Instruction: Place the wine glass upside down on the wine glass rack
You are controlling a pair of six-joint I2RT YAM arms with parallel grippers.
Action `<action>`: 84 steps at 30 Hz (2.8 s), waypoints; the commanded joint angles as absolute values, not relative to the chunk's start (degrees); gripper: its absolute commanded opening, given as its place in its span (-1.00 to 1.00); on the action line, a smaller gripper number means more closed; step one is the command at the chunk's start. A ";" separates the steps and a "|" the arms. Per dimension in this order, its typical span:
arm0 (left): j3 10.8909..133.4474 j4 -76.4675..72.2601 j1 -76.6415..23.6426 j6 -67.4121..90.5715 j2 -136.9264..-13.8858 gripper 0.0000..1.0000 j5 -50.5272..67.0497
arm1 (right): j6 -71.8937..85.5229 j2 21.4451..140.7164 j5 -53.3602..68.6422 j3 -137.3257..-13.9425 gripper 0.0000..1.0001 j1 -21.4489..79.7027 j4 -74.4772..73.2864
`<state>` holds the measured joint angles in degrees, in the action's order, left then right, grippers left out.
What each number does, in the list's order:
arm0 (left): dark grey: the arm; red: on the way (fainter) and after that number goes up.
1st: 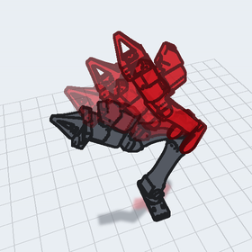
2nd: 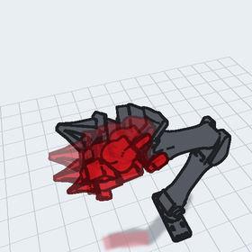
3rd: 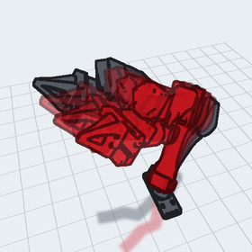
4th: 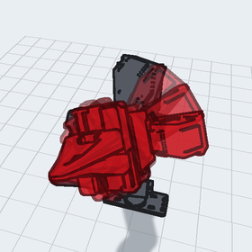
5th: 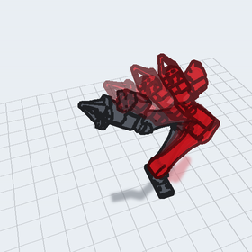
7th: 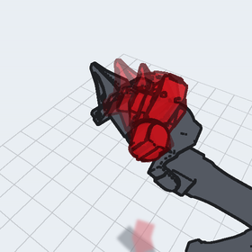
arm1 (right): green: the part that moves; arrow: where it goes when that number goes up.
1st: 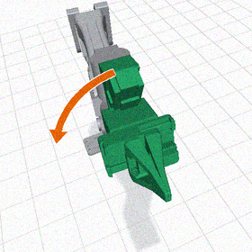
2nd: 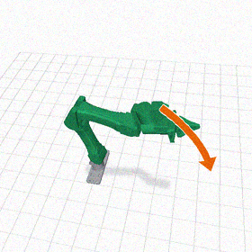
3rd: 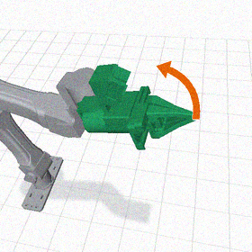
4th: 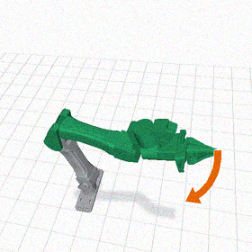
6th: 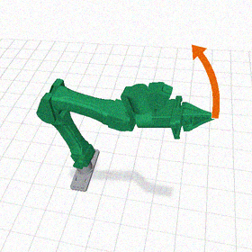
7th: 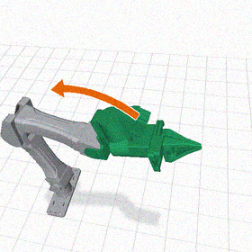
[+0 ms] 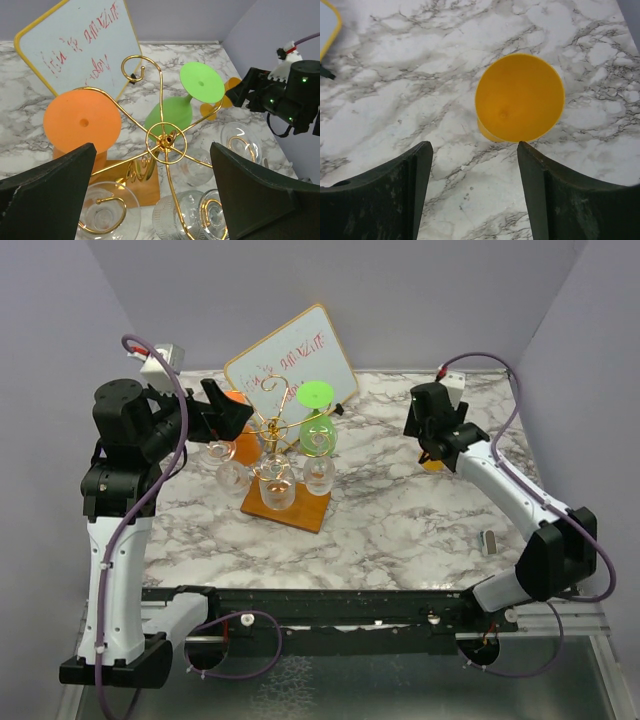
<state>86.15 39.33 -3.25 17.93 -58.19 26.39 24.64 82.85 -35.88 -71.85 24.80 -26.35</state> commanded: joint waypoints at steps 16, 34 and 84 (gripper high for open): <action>88.80 42.45 -6.77 18.02 -55.20 0.96 17.22 | 13.58 89.71 -30.29 -75.41 -0.10 24.29 -27.83; 91.68 38.14 -6.76 22.17 -58.42 0.98 29.23 | 13.67 97.16 -29.80 -84.74 0.22 16.43 -31.42; 82.11 -8.83 -35.15 59.01 -73.05 0.98 22.30 | 33.63 30.10 1.16 -47.23 -0.98 14.24 13.59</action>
<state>80.18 -4.49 -31.14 59.99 -72.71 28.56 29.23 33.58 0.51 -48.31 14.39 7.49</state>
